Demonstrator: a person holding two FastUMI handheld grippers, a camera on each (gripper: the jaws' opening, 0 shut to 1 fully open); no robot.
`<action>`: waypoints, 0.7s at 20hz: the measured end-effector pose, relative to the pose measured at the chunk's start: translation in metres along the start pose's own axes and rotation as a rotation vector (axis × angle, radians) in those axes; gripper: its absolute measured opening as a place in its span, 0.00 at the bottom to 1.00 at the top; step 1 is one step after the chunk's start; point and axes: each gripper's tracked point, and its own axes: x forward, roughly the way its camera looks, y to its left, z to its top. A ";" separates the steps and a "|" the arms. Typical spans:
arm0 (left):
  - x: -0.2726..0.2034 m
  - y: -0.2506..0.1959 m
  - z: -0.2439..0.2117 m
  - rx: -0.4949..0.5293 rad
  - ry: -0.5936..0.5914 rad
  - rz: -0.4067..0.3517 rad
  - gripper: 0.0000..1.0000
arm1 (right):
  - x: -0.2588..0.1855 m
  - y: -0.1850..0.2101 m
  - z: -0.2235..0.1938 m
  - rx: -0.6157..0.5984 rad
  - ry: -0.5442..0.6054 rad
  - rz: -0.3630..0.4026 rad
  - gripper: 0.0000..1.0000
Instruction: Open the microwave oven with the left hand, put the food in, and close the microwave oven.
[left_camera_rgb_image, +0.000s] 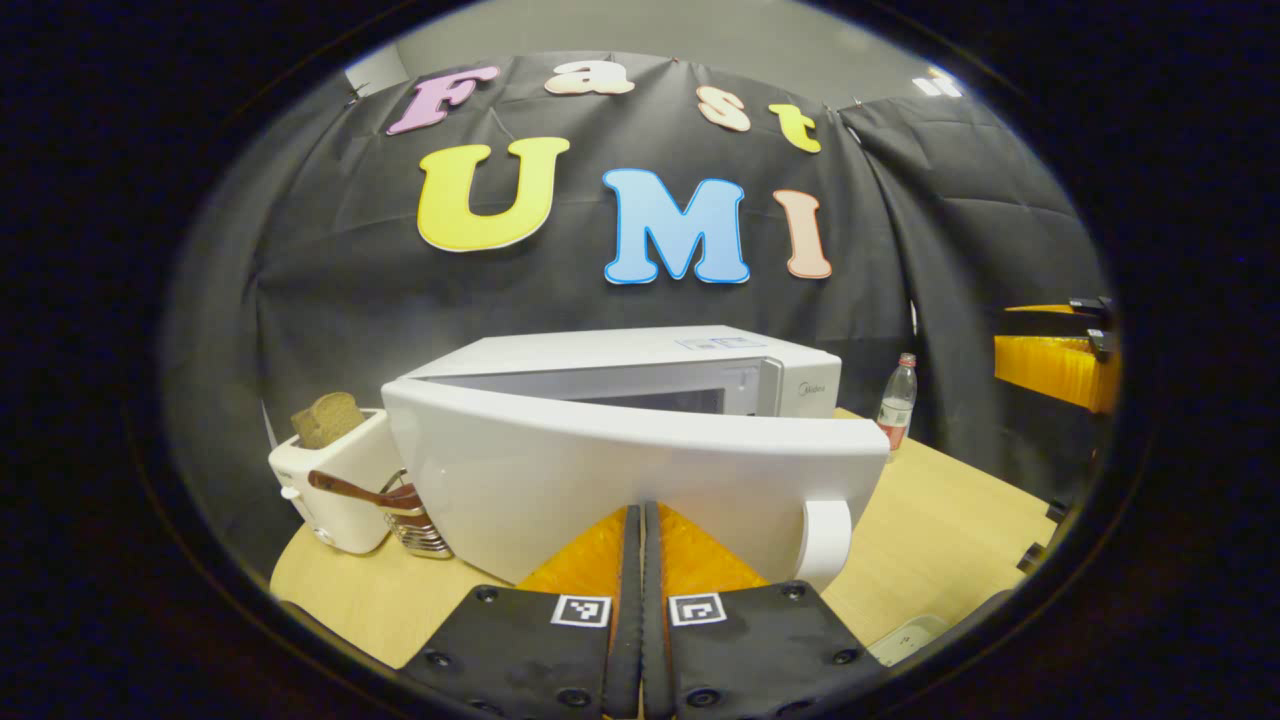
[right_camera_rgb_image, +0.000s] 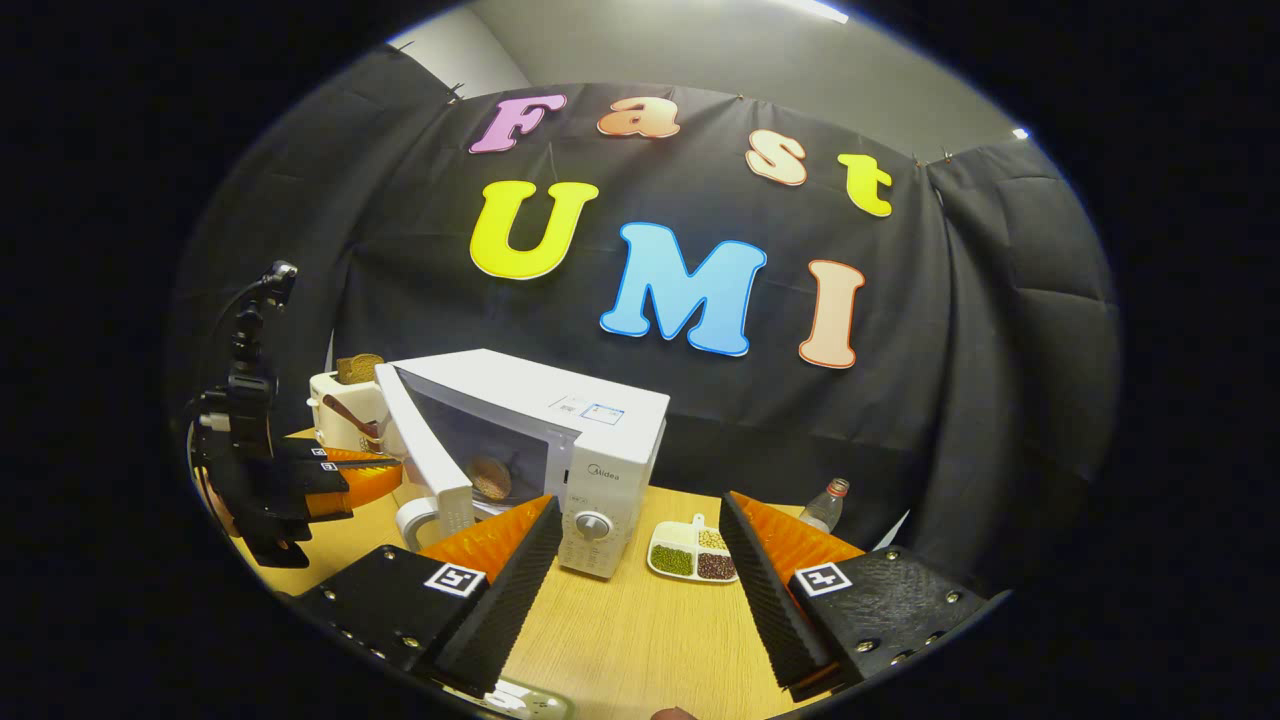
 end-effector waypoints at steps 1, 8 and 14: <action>0.006 -0.001 0.001 -0.001 -0.001 -0.006 0.07 | 0.001 -0.001 -0.002 -0.002 0.005 -0.007 0.96; 0.047 -0.002 0.015 -0.008 -0.014 -0.028 0.07 | 0.001 -0.010 -0.001 0.001 0.015 -0.048 0.97; 0.074 -0.003 0.025 -0.023 -0.019 -0.021 0.07 | -0.002 -0.021 -0.003 -0.011 0.021 -0.069 0.97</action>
